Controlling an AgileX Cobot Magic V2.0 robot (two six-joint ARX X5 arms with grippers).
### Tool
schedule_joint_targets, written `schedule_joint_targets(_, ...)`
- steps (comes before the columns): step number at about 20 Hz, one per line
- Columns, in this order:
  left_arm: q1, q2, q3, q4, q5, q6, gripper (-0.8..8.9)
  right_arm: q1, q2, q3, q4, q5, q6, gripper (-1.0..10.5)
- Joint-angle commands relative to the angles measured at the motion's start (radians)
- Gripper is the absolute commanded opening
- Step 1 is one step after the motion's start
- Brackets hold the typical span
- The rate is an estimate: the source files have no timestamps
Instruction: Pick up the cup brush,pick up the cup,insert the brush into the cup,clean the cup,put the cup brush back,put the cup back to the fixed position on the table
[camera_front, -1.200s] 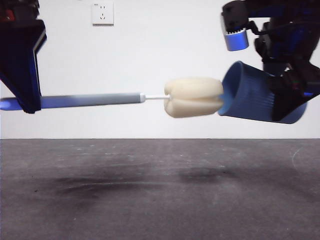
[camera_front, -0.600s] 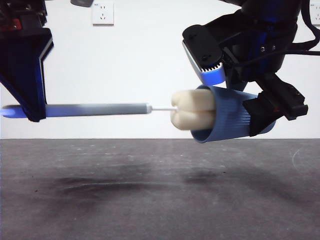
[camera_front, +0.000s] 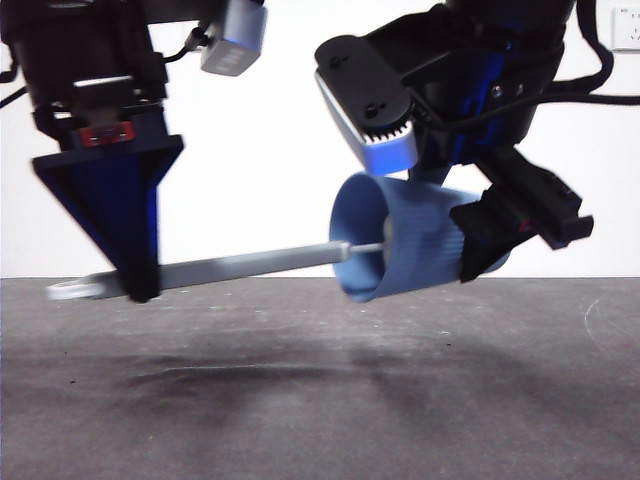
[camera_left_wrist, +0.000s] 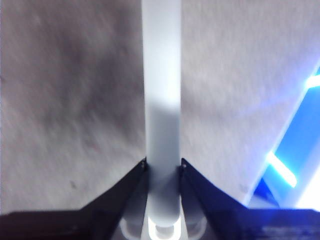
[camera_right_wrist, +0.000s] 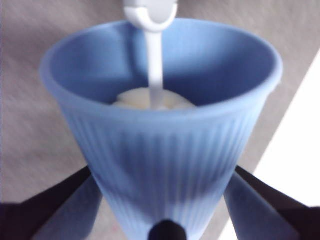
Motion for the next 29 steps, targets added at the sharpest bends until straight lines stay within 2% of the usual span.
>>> schedule_joint_targets(1, 0.006, 0.000, -0.003, -0.075, -0.063, -0.006, -0.08, 0.009, 0.005, 0.002, 0.011, -0.003, 0.018, -0.1)
schedule_joint_targets(10, 0.019, -0.096, -0.003, -0.243, -0.068, -0.015, -0.08, 0.008, 0.005, 0.002, 0.010, 0.019, 0.022, -0.1)
schedule_joint_targets(15, 0.019, -0.111, -0.003, -0.270, -0.063, -0.032, -0.08, 0.008, 0.005, 0.002, 0.010, 0.019, 0.022, -0.1)
schedule_joint_targets(18, 0.016, -0.111, -0.003, -0.195, -0.047, -0.032, -0.08, 0.009, 0.005, 0.002, 0.010, 0.017, 0.022, -0.1)
schedule_joint_targets(21, 0.010, -0.106, -0.003, -0.100, 0.024, -0.031, -0.08, 0.014, 0.005, 0.002, 0.011, -0.006, 0.022, -0.1)
schedule_joint_targets(26, -0.013, -0.067, -0.003, -0.006, 0.042, -0.034, -0.09, 0.036, 0.005, 0.002, 0.012, -0.008, 0.021, -0.1)
schedule_joint_targets(29, -0.018, -0.058, -0.003, 0.048, 0.066, -0.068, -0.09, 0.053, 0.005, 0.002, 0.012, -0.008, 0.028, -0.1)
